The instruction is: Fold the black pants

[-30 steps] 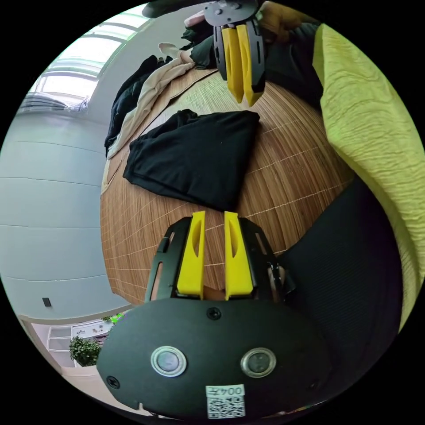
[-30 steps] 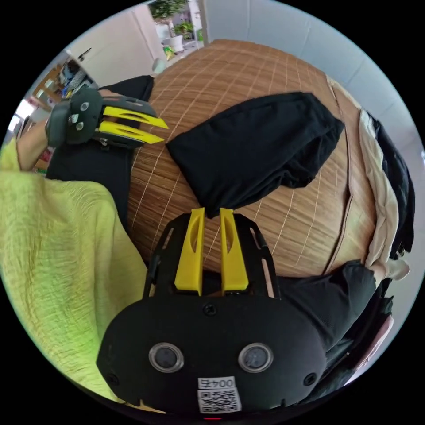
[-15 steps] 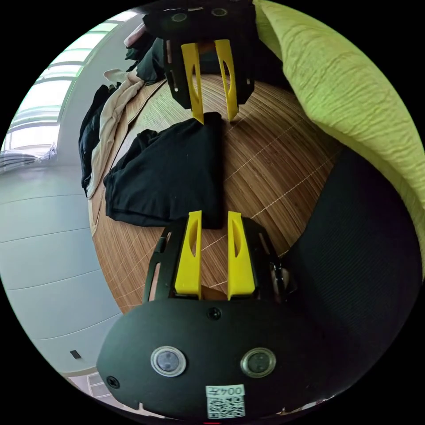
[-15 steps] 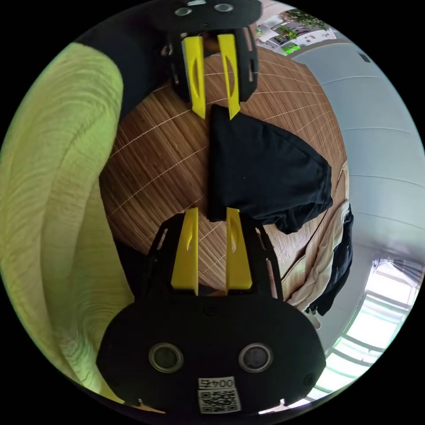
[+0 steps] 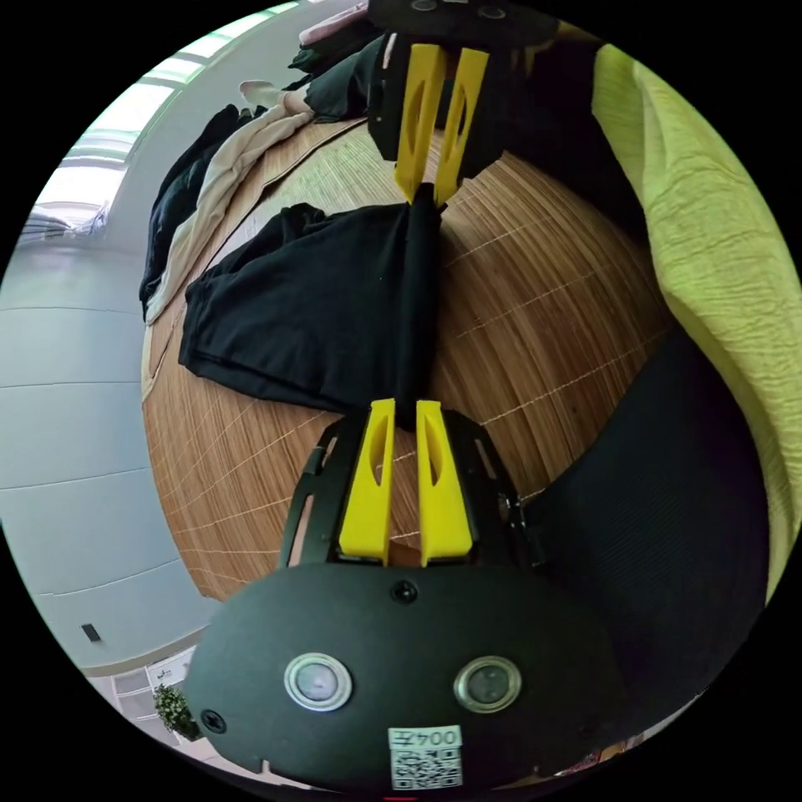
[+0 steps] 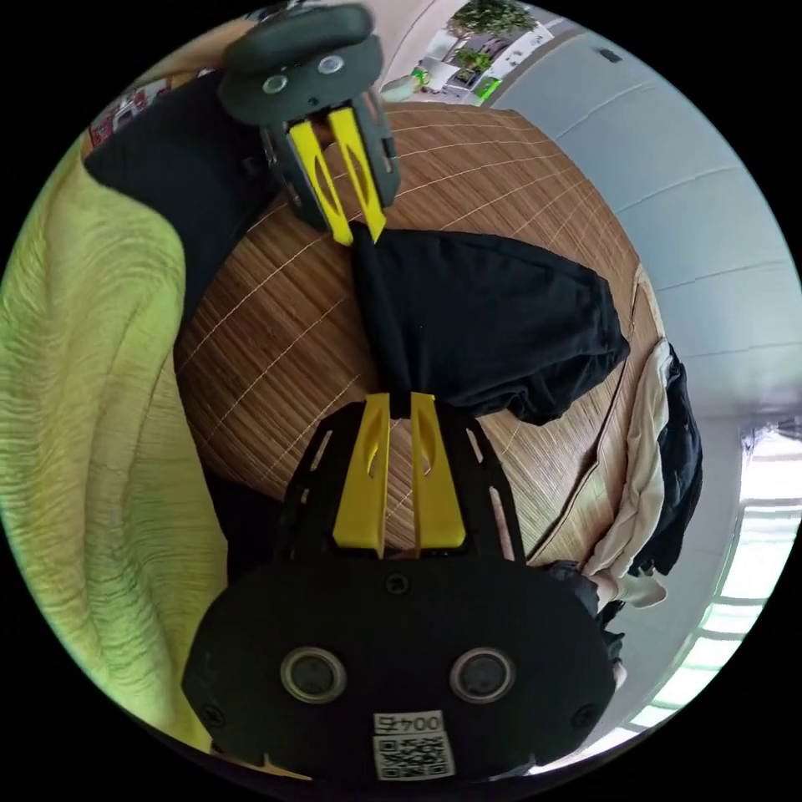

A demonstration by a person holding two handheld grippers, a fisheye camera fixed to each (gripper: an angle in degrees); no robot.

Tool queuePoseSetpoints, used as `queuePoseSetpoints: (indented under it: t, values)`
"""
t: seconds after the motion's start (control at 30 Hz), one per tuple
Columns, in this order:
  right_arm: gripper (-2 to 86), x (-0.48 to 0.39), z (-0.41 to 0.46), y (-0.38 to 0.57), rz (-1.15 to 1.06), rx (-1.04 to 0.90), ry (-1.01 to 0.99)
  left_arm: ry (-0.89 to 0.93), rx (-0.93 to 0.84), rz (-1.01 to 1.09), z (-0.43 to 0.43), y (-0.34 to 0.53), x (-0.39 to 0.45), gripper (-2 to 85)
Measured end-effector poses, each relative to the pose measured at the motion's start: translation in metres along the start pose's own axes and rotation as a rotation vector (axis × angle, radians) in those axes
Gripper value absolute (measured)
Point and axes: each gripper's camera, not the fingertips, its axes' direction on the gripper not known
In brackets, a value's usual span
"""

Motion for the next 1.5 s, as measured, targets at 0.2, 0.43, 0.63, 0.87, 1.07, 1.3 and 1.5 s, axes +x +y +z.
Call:
queuePoseSetpoints:
  t: [0.2,0.43,0.63,0.87,1.07,1.3,1.5]
  values:
    - [5.1,0.03,-0.002,0.03,0.086,0.072,-0.061,0.035,0.031,-0.114,-0.007,0.01,-0.03,2.4]
    - [5.0,0.05,-0.026,0.073,0.082,0.14,-0.094,0.118,0.159,-0.294,-0.066,0.045,-0.07,1.6]
    - [5.0,0.064,-0.075,0.116,0.047,0.221,-0.241,0.204,0.175,-0.214,-0.135,0.058,-0.064,1.5]
    - [5.0,0.107,-0.084,0.131,0.053,0.216,-0.249,0.232,0.2,-0.338,-0.164,0.058,-0.138,1.6]
    - [5.0,0.205,-0.062,0.117,0.137,0.205,-0.196,0.132,0.159,-0.433,-0.149,0.039,-0.237,1.7]
    - [5.0,0.321,0.027,0.076,0.197,0.131,-0.205,-0.006,0.012,-0.45,-0.065,-0.002,-0.321,2.1]
    - [5.1,0.383,0.159,0.048,0.264,0.009,-0.275,-0.014,-0.111,-0.458,0.041,-0.032,-0.344,3.3]
